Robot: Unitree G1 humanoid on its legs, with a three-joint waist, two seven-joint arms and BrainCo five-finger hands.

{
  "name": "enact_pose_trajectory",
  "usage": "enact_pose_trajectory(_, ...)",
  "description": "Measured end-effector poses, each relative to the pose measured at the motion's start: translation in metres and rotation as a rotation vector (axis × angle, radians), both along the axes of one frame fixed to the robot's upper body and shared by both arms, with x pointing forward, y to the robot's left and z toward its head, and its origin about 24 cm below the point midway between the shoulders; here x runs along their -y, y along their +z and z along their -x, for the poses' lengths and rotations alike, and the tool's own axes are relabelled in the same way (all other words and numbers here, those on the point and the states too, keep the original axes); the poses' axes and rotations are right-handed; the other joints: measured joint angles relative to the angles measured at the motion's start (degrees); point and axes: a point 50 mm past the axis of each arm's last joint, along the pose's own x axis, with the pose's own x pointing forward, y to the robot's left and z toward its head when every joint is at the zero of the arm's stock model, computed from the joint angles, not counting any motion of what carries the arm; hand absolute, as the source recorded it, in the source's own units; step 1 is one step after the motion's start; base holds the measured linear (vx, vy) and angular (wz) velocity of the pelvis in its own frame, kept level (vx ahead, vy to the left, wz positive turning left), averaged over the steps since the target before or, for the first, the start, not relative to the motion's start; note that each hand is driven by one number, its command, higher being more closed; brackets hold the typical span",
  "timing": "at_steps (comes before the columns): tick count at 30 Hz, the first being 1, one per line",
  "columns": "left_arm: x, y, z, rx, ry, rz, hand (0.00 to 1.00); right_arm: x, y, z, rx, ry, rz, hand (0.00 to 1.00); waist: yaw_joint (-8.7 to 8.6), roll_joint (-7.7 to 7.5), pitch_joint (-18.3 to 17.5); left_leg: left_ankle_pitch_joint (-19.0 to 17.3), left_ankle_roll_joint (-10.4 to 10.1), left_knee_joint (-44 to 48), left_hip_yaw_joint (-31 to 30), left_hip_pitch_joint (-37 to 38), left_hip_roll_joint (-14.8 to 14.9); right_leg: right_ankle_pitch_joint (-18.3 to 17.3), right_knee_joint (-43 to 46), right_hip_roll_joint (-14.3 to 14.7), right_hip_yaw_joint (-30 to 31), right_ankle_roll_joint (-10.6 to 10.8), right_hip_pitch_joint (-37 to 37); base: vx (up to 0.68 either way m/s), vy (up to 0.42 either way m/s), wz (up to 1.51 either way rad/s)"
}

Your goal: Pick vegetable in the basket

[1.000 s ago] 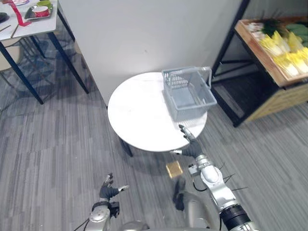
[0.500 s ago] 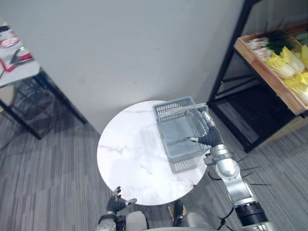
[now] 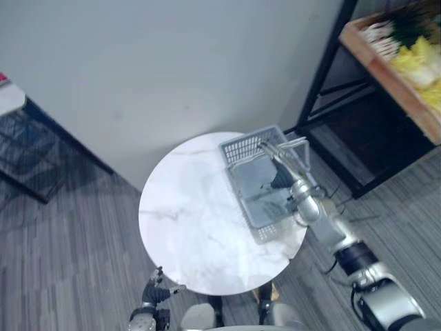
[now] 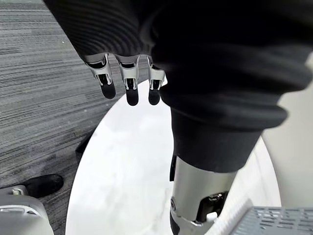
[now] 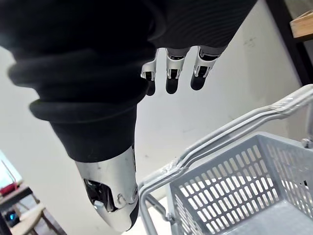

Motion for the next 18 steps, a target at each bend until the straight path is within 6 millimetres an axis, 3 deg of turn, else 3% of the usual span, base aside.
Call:
enact_pose_trajectory(3,-0.001,0.001,-0.001,0.011,0.015,0.005,0.00,0.009,0.024,-0.015,0.043,-0.047,0.093,0.00,1.08,0.85,1.8,0.4,0.5,0.0,-0.4,-1.4,-0.5,0.3,0.0,-0.6,-0.5,0.4,-1.1,-0.03,0.046,0.13)
enact_pose_trajectory(8,-0.001,0.009,-0.019,0.084,0.052,0.026,0.00,0.048,0.072,-0.034,0.116,-0.218,0.153,0.00,1.50,2.98,5.2,2.4,0.8,-0.5,-4.0,-4.7,-1.4,0.3,0.0,-1.7,-3.7,0.4,-2.9,-0.05,0.022,0.37)
enact_pose_trajectory(11,0.000,0.010,-0.022,0.095,0.054,0.034,0.00,0.065,0.075,-0.036,0.092,-0.278,0.192,0.00,1.56,3.40,5.8,3.2,0.9,-0.9,-5.5,-5.6,-1.6,0.4,0.0,-1.9,-5.0,0.4,-3.3,-0.04,0.005,0.27)
enact_pose_trajectory(12,0.000,0.012,-0.025,0.108,0.057,0.039,0.00,0.075,0.070,-0.037,0.057,-0.316,0.208,1.00,1.58,3.56,5.9,3.5,0.8,-0.9,-6.2,-6.0,-1.6,0.4,0.0,-1.9,-5.2,0.3,-3.5,-0.01,0.010,0.27)
enact_pose_trajectory(14,0.001,0.014,-0.030,0.126,0.048,0.040,0.00,0.089,0.064,-0.036,0.013,-0.365,0.222,1.00,1.61,3.93,6.5,3.7,0.8,-0.9,-6.6,-6.3,-1.7,0.4,0.0,-2.0,-5.2,0.3,-3.6,-0.01,0.017,0.16)
enact_pose_trajectory(18,0.001,0.016,-0.034,0.137,0.039,0.041,0.00,0.093,0.071,-0.036,0.023,-0.379,0.230,1.00,1.38,4.37,7.0,3.8,0.8,-0.9,-6.6,-6.5,-1.8,0.4,0.0,-2.1,-5.1,0.3,-3.8,-0.01,0.006,0.01)
